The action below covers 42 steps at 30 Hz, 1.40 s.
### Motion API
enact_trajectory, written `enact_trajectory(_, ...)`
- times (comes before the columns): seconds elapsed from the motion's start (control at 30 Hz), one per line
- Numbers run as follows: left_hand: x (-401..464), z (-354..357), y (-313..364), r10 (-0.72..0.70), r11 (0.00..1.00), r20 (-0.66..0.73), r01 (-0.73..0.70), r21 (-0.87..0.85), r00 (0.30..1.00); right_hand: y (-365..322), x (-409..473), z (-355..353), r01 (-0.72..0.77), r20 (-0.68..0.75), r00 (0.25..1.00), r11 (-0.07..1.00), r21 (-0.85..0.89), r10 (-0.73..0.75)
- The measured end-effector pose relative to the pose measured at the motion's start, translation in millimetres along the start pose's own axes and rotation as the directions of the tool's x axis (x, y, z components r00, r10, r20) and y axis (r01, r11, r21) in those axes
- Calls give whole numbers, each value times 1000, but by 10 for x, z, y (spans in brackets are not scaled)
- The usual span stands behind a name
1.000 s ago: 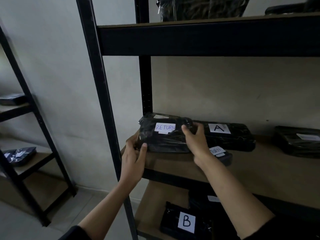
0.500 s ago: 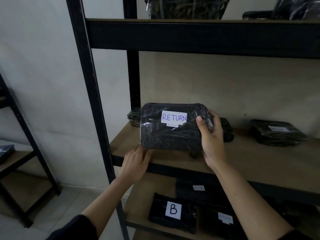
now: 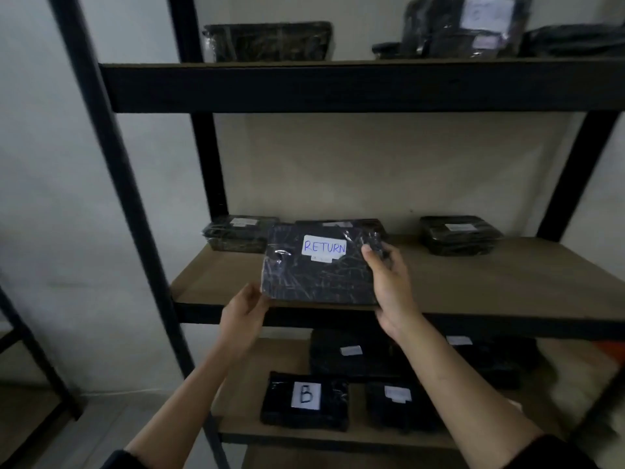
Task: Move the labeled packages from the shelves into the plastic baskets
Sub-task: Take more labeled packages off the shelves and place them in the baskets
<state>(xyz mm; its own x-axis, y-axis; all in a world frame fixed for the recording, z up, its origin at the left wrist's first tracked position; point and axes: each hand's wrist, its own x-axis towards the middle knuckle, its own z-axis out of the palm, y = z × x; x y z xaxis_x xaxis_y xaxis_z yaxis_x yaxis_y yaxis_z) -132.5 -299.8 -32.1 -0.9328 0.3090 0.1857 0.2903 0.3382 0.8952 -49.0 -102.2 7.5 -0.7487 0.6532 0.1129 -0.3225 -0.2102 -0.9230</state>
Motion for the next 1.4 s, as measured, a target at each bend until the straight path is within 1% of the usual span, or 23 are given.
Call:
enact_trajectory(0.03, -58, 102, -25, -5, 999, 36, 4, 36, 999, -9, -55, -133, -29, -27, 999, 1000, 1, 29)
enact_trajectory(0.07, -111, 161, -57, -14, 999, 72, 12, 36, 997, -7, -102, -216, -65, -45, 997, 998, 2, 65)
enact_trajectory(0.17, -341, 573, 23, -48, 995, 222, 67, -78, 974, -70, -293, -751, -109, -135, 985, 994, -27, 104)
enact_trajectory(0.3, -699, 1333, 318, -69, 960, 400, 169, -221, 914, -270, -563, -1585, -148, -282, 950, 988, -36, 132)
enact_trajectory(0.4, -950, 1941, 592, -26, 960, 520, 167, -225, 854, -469, -759, -2229, -126, -403, 909, 992, -30, 103)
enact_trajectory(0.47, -1115, 2330, 776, 16, 963, 590, 147, -227, 808, -610, -865, -2673, -109, -480, 873, 994, -7, 92)
enact_trajectory(0.53, -1242, 2723, 930, 21, 961, 640, 161, -224, 768, -761, -968, -3122, -102, -552, 829, 995, 1, 86)
enact_trajectory(0.57, -1306, 2926, 1009, 11, 952, 661, 194, -237, 750, -835, -1013, -3363, -94, -589, 805, 996, -2, 75)
enact_trajectory(0.67, -1515, 3595, 1251, -67, 891, 740, 374, -258, 669, -1031, -1142, -4112, -109, -667, 745, 992, -67, 36)
enact_trajectory(0.73, -1713, 4077, 1464, -73, 871, 800, 429, -240, 596, -1144, -1190, -4625, -129, -686, 727, 988, -87, 35)
enact_trajectory(0.8, -1937, 4598, 1676, -92, 855, 827, 470, -220, 554, -1264, -1216, -5151, -143, -703, 709, 987, -70, 53)
enact_trajectory(0.9, -2230, 5383, 1950, -107, 865, 837, 466, -189, 537, -1512, -1220, -5918, -162, -724, 687, 984, -70, 61)
enact_trajectory(1.03, -2530, 6244, 2293, -151, 844, 839, 510, -166, 523, -1821, -1138, -6854, -209, -720, 687, 976, -62, 102)
enact_trajectory(1.2, -2662, 6917, 2629, -214, 825, 829, 550, -131, 517, -2027, -858, -7644, -285, -682, 704, 959, -12, 200)
enact_trajectory(1.27, -2612, 7117, 2688, -230, 825, 815, 551, -127, 532, -2052, -681, -7847, -309, -661, 709, 951, 21, 246)
enact_trajectory(1.4, -2336, 7485, 2800, -236, 844, 761, 516, -148, 604, -2040, -233, -8144, -328, -587, 746, 941, 86, 313)
